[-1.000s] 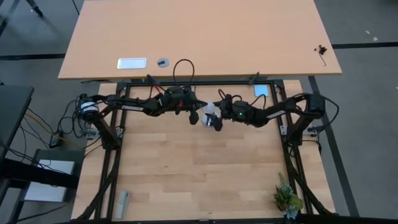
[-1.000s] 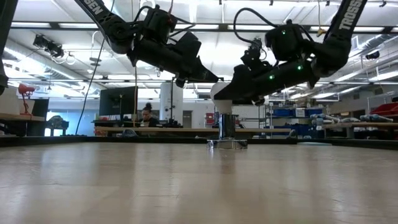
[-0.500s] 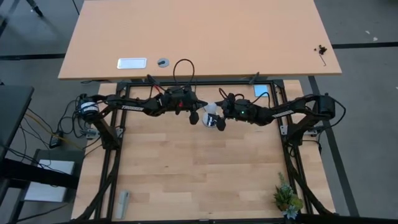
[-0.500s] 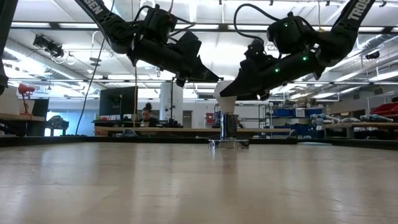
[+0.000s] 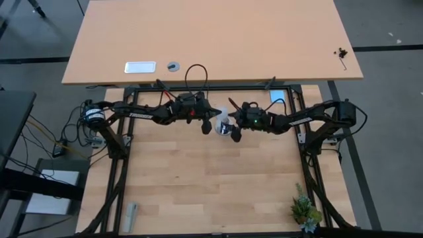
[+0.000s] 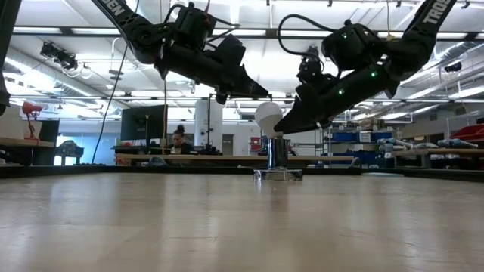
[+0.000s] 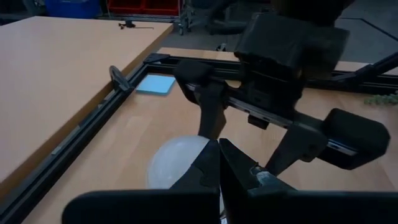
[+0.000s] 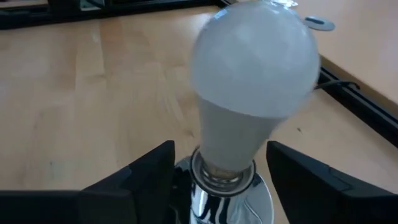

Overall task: Screw lightbulb
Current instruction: Insert the lightbulb into the lamp

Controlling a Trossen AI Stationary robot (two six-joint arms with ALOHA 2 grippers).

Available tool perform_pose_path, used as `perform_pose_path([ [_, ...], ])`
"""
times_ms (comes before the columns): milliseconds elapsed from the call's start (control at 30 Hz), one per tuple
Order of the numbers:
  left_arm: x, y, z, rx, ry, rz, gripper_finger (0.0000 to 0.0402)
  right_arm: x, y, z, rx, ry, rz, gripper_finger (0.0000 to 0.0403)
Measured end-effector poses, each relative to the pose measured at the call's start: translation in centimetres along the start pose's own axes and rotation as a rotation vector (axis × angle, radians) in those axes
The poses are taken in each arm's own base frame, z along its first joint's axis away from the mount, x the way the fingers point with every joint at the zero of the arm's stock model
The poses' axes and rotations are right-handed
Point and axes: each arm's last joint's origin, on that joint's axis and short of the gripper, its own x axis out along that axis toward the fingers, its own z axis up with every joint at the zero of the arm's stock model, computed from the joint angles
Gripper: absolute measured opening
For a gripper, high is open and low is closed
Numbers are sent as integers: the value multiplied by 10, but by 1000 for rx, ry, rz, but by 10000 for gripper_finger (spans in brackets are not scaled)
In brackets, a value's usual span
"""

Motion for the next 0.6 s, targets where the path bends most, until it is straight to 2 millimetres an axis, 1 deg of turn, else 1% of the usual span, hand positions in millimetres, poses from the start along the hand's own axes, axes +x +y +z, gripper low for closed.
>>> perform_pose_path([
  [100, 0, 0, 0, 3, 0, 2, 0, 0, 0, 0, 0, 0, -1, 249],
  [200, -1, 1, 1, 1, -3, 34, 0, 0, 0, 0, 0, 0, -5, 249],
  [433, -10, 1, 11, -10, -24, 79, 0, 0, 0, 0, 0, 0, -6, 267],
  [533, -17, 1, 14, -6, 27, 101, 0, 0, 0, 0, 0, 0, -6, 276],
  [600, -21, 1, 9, -5, 94, 103, 0, 0, 0, 0, 0, 0, -6, 280],
])
